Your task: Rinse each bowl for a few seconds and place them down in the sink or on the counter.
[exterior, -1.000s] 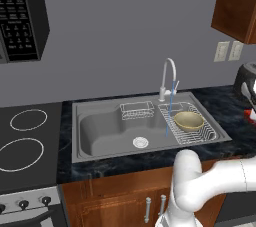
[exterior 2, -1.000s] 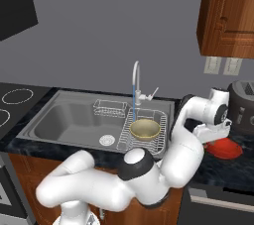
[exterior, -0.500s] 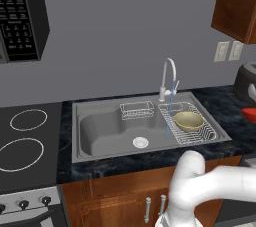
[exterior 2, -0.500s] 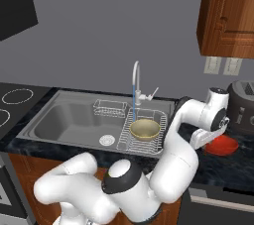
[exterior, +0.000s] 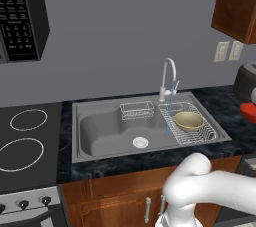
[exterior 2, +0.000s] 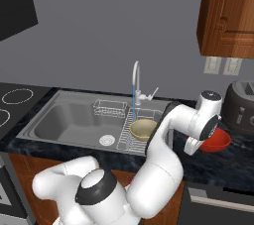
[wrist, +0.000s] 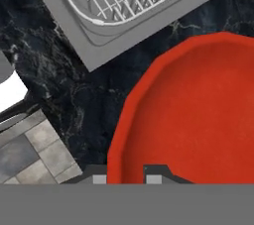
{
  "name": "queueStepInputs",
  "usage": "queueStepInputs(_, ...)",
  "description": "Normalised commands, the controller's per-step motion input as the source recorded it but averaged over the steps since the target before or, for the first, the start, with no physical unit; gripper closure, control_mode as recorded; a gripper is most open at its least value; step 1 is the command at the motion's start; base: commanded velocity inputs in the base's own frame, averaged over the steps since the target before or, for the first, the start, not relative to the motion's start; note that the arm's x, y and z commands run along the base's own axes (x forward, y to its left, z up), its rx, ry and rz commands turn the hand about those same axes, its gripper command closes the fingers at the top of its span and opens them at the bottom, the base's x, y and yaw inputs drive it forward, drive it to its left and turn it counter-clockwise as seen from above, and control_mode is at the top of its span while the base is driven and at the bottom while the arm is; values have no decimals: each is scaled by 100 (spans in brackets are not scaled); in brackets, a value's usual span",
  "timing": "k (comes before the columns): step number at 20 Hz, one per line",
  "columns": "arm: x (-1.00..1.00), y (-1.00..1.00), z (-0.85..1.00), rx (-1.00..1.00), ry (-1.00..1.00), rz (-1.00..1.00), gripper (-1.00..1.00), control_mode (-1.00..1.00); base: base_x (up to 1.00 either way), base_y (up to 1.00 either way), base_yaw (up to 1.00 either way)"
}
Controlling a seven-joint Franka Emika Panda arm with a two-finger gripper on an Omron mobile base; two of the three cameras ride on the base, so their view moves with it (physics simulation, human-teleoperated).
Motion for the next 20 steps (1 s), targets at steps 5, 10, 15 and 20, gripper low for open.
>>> queueStepInputs(5, -8, 19, 38, 0, -1, 16, 100, -100, 0, 0, 0)
queueStepInputs(10, -1, 14, 50, 0, 6, 15, 100, -100, 0, 0, 0)
queueStepInputs(15, 0, 15, 47, 0, 12, 14, 100, -100, 0, 0, 0)
queueStepInputs(20, -3, 22, 25, -2, 8, 14, 100, -100, 0, 0, 0)
